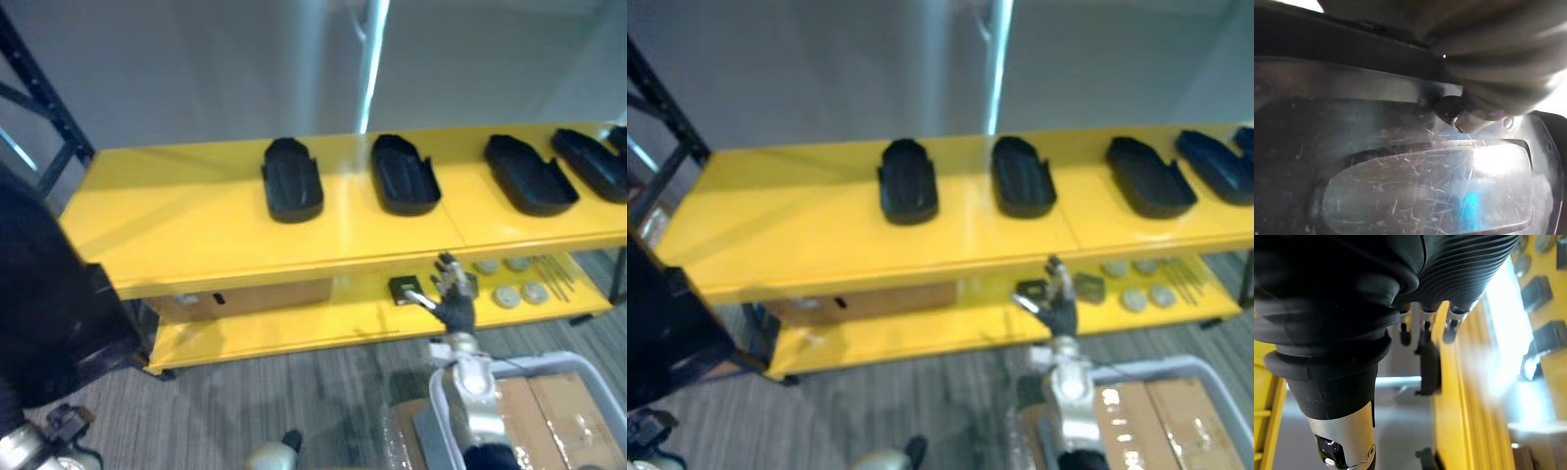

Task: Walk over and take plastic housings, then place them on the shelf

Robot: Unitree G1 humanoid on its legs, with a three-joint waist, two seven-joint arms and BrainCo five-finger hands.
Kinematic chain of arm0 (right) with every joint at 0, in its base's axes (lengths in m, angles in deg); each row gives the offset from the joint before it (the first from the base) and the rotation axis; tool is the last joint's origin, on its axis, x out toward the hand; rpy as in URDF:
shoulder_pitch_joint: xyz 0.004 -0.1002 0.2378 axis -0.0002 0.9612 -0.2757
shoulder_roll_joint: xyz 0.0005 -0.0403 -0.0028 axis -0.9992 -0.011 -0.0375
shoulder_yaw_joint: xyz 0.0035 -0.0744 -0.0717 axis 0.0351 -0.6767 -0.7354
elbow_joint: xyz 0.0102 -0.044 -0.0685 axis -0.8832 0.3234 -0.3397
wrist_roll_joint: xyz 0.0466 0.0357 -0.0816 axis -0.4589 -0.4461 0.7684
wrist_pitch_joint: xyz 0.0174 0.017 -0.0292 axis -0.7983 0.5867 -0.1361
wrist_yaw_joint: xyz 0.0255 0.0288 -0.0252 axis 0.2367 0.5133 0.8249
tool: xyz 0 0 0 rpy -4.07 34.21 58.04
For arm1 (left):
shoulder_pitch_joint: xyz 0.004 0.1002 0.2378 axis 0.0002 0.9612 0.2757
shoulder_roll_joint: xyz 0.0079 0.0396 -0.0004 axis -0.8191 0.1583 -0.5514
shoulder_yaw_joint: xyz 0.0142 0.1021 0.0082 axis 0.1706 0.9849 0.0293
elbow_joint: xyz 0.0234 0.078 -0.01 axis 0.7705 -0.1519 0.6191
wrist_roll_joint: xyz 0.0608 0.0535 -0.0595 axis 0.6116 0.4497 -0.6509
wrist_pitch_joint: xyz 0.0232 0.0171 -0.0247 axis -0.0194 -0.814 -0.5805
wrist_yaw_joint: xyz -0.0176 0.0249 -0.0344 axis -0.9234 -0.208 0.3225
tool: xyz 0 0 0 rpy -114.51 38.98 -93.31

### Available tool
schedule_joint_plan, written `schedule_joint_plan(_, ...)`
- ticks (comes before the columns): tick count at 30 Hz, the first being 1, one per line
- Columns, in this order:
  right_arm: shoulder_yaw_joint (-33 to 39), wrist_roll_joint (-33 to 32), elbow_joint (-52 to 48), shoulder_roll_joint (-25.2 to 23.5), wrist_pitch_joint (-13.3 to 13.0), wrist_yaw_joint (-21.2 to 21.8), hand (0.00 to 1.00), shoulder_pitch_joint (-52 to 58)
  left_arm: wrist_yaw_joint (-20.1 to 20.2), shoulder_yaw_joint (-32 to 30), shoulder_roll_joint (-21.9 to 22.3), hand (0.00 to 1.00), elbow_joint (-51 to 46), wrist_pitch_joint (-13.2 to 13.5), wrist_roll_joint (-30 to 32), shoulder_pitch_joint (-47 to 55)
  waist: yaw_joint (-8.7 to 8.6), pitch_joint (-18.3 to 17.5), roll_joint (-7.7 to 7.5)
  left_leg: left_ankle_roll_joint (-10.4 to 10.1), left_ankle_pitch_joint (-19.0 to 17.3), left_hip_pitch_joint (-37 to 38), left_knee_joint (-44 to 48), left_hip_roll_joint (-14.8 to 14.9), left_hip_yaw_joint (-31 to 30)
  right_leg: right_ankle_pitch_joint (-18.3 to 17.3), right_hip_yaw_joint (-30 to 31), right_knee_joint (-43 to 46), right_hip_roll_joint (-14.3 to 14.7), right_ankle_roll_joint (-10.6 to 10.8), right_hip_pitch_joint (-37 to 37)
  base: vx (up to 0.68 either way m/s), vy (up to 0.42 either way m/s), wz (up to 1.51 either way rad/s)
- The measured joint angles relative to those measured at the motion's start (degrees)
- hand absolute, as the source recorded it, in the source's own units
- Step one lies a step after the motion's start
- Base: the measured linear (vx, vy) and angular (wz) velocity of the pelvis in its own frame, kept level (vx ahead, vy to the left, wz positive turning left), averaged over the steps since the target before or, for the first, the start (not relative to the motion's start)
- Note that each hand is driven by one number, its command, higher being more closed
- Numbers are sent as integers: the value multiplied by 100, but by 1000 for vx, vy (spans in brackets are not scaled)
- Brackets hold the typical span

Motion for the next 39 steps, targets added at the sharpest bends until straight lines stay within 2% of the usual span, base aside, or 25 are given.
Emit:
schedule_joint_plan(1, 91, 23, -31, 4, -27, 15, 0, 116, -3, 131, -78, 100, 150, -12, -20, -167, -32, 19, -35, -56, 82, -29, -38, -13, -138, -261, 113, -233, 155, 1, -74, 13, -195, 92)
schedule_joint_plan(2, 101, 46, -33, 4, -32, 20, 0, 112, -5, 154, -84, 100, 186, -34, -60, -185, -29, 52, -79, -81, 98, -30, -35, -41, -143, -278, 89, -426, 189, -8, -99, -18, -185, 44)
schedule_joint_plan(3, 93, 45, -69, 10, -85, 78, 0, 84, -25, 164, -88, 100, 221, -60, -134, -169, -17, 128, -229, -111, 111, -49, -13, -176, -98, -172, 27, -734, 191, 61, -185, -32, -204, 8)
schedule_joint_plan(4, 101, 48, -75, 71, -143, 106, 0, 70, -67, 241, -26, 100, 268, -76, -140, -155, 2, 126, -244, -162, 100, -73, -1, -188, -64, -185, -22, -803, 166, 258, -123, -43, -211, -6)
schedule_joint_plan(6, 100, 89, -169, 228, -168, 66, 0, -103, -132, 394, 39, 100, 244, -85, -123, 84, 19, 264, -1, -239, 80, -166, 32, -53, 23, -138, 34, -1071, 339, 352, -100, -75, -145, -17)
schedule_joint_plan(8, 97, 110, -251, 315, -168, -29, 0, -158, -140, 467, 38, 100, 223, -84, -103, 101, 5, 319, 107, -275, 82, -202, 32, 15, 25, -137, 18, -1145, 417, 387, -62, -121, -106, -2)
schedule_joint_plan(12, 156, 263, -309, 499, -168, -399, 0, -326, -222, 520, 18, 100, -26, -12, 107, 57, -45, 324, 156, -268, 122, -207, -56, 181, 352, -261, -238, -1136, 437, 432, 57, -76, -59, 23)
schedule_joint_plan(15, 257, 262, -308, 632, -168, -552, 0, -584, -359, 465, -83, 100, -177, 9, 127, 14, -23, 390, 47, -288, 142, -208, 108, 65, 470, -576, -355, -715, 228, 394, 51, -28, 18, 32)
schedule_joint_plan(17, 311, 268, -289, 697, -167, -737, 0, -851, -378, 355, -308, 100, -199, 12, 115, -68, 17, 491, -68, -156, -92, -227, 525, -119, 637, -681, -398, -204, 36, 336, 30, 11, 79, 19)
schedule_joint_plan(19, 305, 282, -257, 712, -167, -803, 0, -971, -388, 298, -312, 100, -174, 11, 89, -139, 25, 540, 3, -112, -193, -222, 750, -158, 617, -554, -167, 944, -144, 96, -426, -2, 104, 9)
schedule_joint_plan(20, 309, 298, -259, 689, -168, -857, 0, -981, -403, 275, -400, 100, -174, 11, 83, -183, 20, 566, 8, -42, -279, -159, 846, -186, 613, -88, 408, 2037, -201, -230, -1004, 17, 117, 9)
schedule_joint_plan(21, 311, 301, -259, 682, -168, -855, 0, -982, -408, 263, -430, 100, -174, 11, 83, -183, 20, 573, 5, -29, -293, -141, 854, -192, 612, 25, 511, 2199, -197, -233, -1086, 45, 134, 16)
schedule_joint_plan(23, 415, 387, -261, 573, -181, -818, 0, -955, -451, 201, -704, 100, -184, 2, 108, -190, -102, 645, 4, 101, -401, 94, 767, -158, 550, 1632, 911, 3131, -162, -342, -1566, 42, 115, 40)
schedule_joint_plan(24, 465, 392, -270, 536, -198, -784, 0, -953, -465, 201, -716, 100, -196, -4, 137, -216, -170, 644, -8, 132, -424, 173, 758, -160, 520, 2046, 968, 3280, -169, -336, -1686, 106, 77, 53)
schedule_joint_plan(25, 537, 441, -297, 515, -265, -773, 0, -934, -480, 240, -763, 100, -185, -40, 147, -368, -176, 698, 58, 202, -417, 181, 806, -117, 387, 1245, 1154, 3494, -44, -325, -1871, 121, 52, 40)
schedule_joint_plan(26, 584, 529, -312, 507, -265, -788, 0, -923, -485, 275, -752, 100, -179, -76, 141, -460, -180, 694, 70, 213, -425, 176, 841, -102, 292, 666, 1197, 3256, 61, -244, -1861, 164, 79, 56)
schedule_joint_plan(27, 617, 808, -664, 504, -252, -1185, 0, -826, -504, 419, -713, 100, -181, -143, 114, -668, -159, 686, 69, 208, -449, 105, 890, -88, 176, 93, 1245, 2078, 325, -125, -1684, 94, 70, 55)
schedule_joint_plan(29, 697, 1212, -1232, 501, -245, -1818, 0, -693, -506, 613, -594, 100, -184, -243, 116, -819, -157, 674, 34, 198, -501, 42, 973, -191, 43, -19, 1460, 1008, 458, 109, -1451, 136, 13, 66)
schedule_joint_plan(31, 806, 1719, -1935, 484, -9, -2912, 0, -651, -505, 830, -426, 100, -295, -387, 116, -717, -136, 602, -86, 207, -616, 79, 978, -305, 103, 51, 1443, 30, 401, 304, -1055, 177, -69, 43)
schedule_joint_plan(32, 827, 1793, -2017, 464, 55, -3137, 0, -656, -509, 831, -408, 100, -378, -410, 116, -665, -100, 565, -146, 189, -671, 67, 993, -310, 216, 85, 1414, -151, 377, 320, -978, 163, -119, 3)
schedule_joint_plan(33, 872, 1867, -2136, 392, 173, -3572, 0, -658, -518, 820, -404, 100, -528, -440, 112, -569, -53, 459, -317, 151, -825, -49, 1126, -307, 609, 210, 1251, -448, 269, 353, -809, 158, -177, -15)
schedule_joint_plan(34, 1000, 1974, -2148, 337, 267, -4011, 0, -696, -564, 829, -340, 100, -598, -446, 112, -526, 0, 412, -352, 112, -998, -115, 1314, -245, 905, 54, 1121, -709, 240, 574, -635, 165, -193, -19)
schedule_joint_plan(35, 1102, 2013, -2147, 321, 296, -4193, 0, -727, -579, 831, -289, 100, -607, -445, 111, -492, 4, 401, -313, 64, -1032, -125, 1386, -198, 937, 42, 1113, -775, 281, 593, -586, 176, -189, -14)
schedule_joint_plan(36, 1374, 2104, -2149, 295, 348, -4517, 0, -701, -577, 859, -183, 100, -607, -448, 108, -393, -22, 346, -153, 2, -1084, -147, 1409, -119, 933, 39, 1072, -856, 360, 583, -547, 195, -161, 7)
schedule_joint_plan(39, 2202, 2128, -2070, 246, 372, -5119, 0, -535, -555, 986, -62, 100, -608, -380, 105, -287, -159, 189, 89, -46, -1081, -203, 1454, 141, 1592, 28, 943, -972, 448, 560, -399, 189, -110, 24)
